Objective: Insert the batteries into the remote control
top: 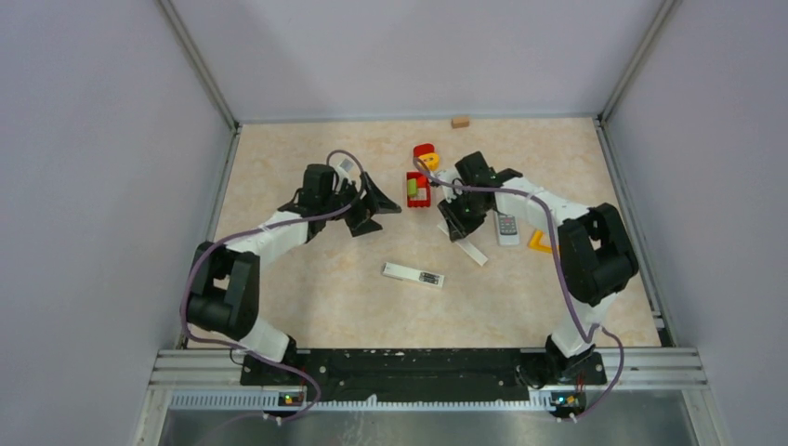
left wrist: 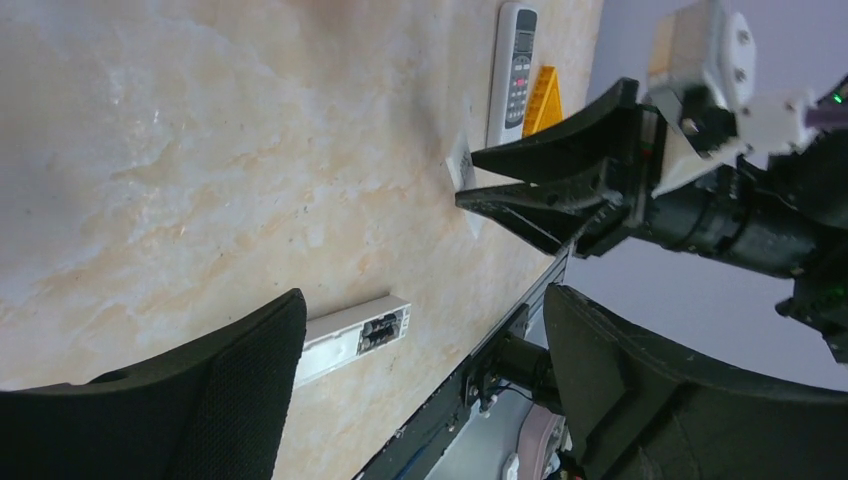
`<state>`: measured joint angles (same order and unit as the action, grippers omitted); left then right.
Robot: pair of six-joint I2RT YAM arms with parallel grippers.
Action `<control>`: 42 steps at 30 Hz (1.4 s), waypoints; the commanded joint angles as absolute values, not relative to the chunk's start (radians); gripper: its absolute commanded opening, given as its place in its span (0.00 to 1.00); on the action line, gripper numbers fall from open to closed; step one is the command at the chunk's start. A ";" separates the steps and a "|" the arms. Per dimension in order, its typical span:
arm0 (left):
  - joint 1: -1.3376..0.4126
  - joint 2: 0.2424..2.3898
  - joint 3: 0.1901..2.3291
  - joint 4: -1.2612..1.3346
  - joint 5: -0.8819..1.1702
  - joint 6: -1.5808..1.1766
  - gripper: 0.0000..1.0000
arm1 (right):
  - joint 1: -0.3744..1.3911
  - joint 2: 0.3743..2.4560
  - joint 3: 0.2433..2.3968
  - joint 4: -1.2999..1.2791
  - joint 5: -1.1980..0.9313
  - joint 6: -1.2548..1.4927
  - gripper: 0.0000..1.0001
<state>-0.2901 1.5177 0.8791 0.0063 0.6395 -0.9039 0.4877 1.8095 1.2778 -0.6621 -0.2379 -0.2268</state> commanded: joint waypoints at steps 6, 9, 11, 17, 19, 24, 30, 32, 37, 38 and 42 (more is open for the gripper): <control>-0.361 1.668 0.985 0.090 0.680 -0.915 0.73 | 0.576 1.709 1.211 -0.496 -0.329 -0.252 0.28; -0.376 1.705 0.989 0.126 0.697 -0.940 0.65 | 0.605 1.713 1.211 -0.476 -0.338 -0.250 0.29; -0.383 1.722 0.991 0.131 0.694 -0.943 0.62 | 0.617 1.714 1.213 -0.468 -0.346 -0.249 0.28; -0.414 1.761 0.987 0.127 0.684 -0.948 0.55 | 0.628 1.712 1.224 -0.455 -0.386 -0.247 0.28; -0.421 1.767 0.985 0.139 0.686 -0.959 0.54 | 0.633 1.712 1.226 -0.455 -0.393 -0.250 0.28; -0.436 1.780 0.995 0.153 0.692 -0.972 0.52 | 0.640 1.712 1.234 -0.458 -0.406 -0.251 0.28; -0.450 1.794 0.990 0.170 0.706 -0.983 0.41 | 0.643 1.711 1.235 -0.453 -0.412 -0.245 0.29; -0.457 1.793 0.988 0.175 0.713 -0.978 0.33 | 0.644 1.710 1.234 -0.449 -0.420 -0.239 0.29; -0.468 1.775 0.974 0.183 0.729 -0.965 0.00 | 0.643 1.700 1.222 -0.433 -0.421 -0.216 0.29; -0.468 1.769 0.970 0.183 0.729 -0.962 0.00 | 0.643 1.695 1.219 -0.433 -0.417 -0.210 0.31; -0.457 1.719 0.966 0.150 0.717 -0.927 0.00 | 0.640 1.644 1.200 -0.442 -0.386 -0.158 0.60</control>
